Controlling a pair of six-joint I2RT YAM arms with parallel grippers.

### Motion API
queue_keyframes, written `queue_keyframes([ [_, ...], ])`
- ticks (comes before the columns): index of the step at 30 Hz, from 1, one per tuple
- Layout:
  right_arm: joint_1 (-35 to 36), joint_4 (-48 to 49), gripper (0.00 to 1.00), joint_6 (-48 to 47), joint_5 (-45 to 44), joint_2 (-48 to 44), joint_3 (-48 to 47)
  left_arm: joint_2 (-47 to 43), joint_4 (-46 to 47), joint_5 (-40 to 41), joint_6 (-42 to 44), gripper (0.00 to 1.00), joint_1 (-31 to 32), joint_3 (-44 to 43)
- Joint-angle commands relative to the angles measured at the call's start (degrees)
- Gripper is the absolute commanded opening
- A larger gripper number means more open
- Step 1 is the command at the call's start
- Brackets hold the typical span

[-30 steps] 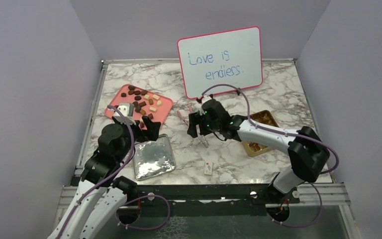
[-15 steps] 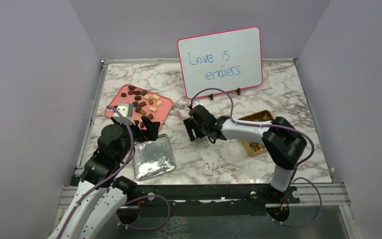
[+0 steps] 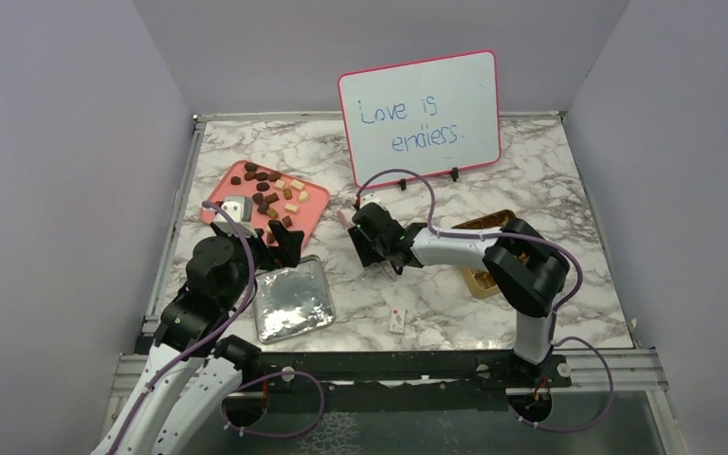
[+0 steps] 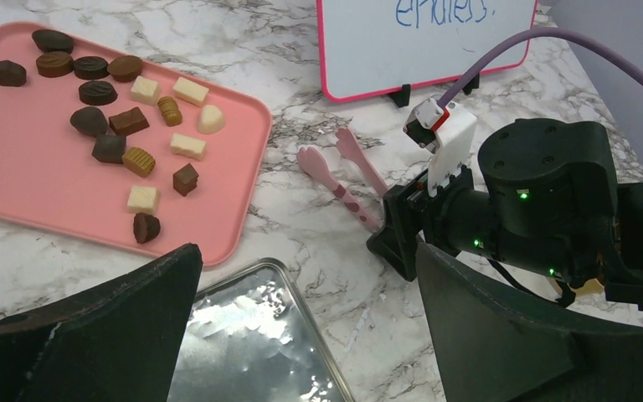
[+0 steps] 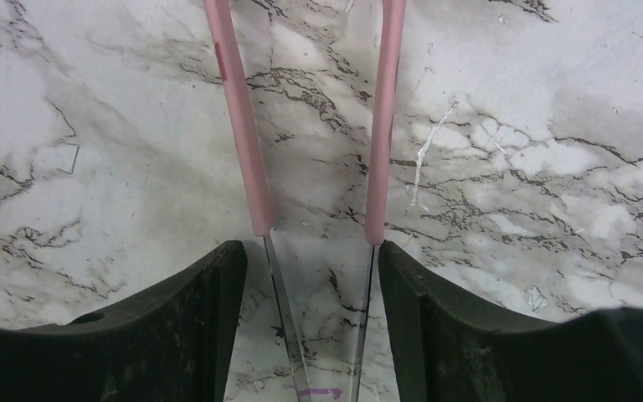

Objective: Pack the chocolate
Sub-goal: Pick up the clamp from the center of the board.

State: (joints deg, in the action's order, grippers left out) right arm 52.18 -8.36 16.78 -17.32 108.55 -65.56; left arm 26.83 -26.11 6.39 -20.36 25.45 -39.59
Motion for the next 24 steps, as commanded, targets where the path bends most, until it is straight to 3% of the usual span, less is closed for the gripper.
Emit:
queue_keyframes([
  [1,0.4,2.5,0.61,-1.4,-3.0,1.1,1.9,-0.3,-0.2,2.2,-0.7,0.99,-0.4,-0.1],
  [12,0.7,4.3,0.46,-0.7,-1.8,-5.3,6.4,1.9,-2.0,2.8,-2.0,0.99,-0.4,-1.1],
  [24,0.8,-3.2,0.41,4.9,-0.6,-10.3,5.2,4.2,-3.9,4.2,-3.4,0.98,-0.4,-2.5],
])
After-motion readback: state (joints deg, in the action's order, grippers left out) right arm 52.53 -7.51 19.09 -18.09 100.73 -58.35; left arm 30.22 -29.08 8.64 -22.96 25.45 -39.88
